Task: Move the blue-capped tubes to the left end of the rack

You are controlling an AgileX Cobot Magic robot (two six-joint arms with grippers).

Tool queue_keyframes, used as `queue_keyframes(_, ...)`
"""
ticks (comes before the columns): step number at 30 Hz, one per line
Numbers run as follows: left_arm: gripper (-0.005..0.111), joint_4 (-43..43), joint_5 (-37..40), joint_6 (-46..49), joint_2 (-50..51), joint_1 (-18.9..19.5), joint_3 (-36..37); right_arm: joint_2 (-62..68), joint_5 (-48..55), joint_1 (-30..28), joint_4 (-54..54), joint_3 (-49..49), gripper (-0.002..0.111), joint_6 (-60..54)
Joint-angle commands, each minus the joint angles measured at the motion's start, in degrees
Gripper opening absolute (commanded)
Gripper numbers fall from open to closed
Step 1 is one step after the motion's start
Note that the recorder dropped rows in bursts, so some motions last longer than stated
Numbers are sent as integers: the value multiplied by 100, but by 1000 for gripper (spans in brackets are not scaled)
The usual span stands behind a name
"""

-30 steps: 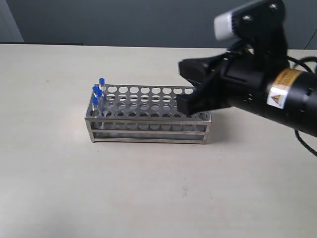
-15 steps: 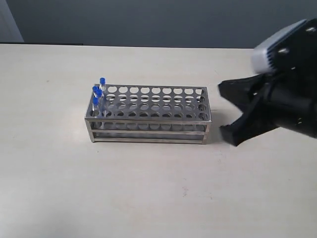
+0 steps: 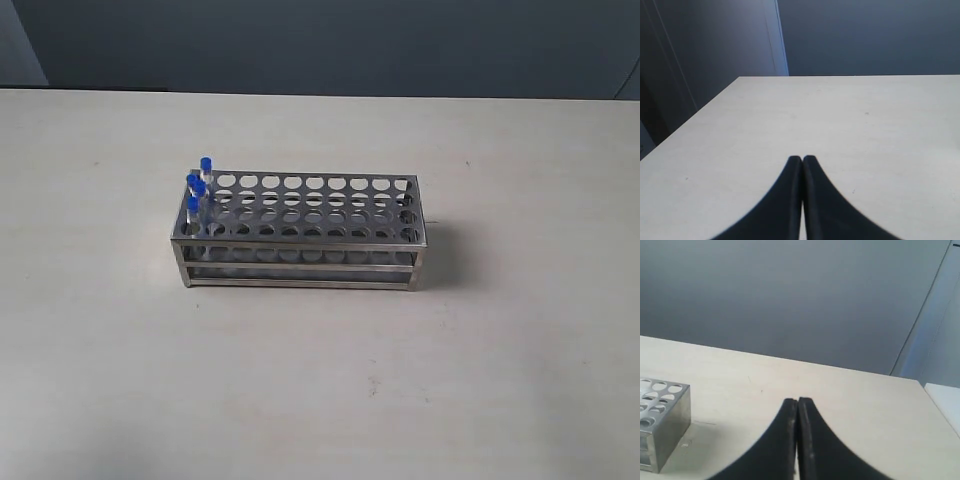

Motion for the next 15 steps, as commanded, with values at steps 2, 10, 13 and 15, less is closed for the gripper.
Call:
queue_keyframes(2,0,-14,-67,-21,-21,6,29,-460,-253,-29,257,648,0,96)
queue_keyframes(10,0,-14,-67,-21,-21,6,29,-476,-283,-65,179,1111,0,231)
queue_keyframes(13,0,-14,-67,-21,-21,6,29,-476,-229,-65,166,1170,0,231)
queue_keyframes(15,0,-14,-67,-21,-21,6,29,-476,-242,-65,157,1282,0,240)
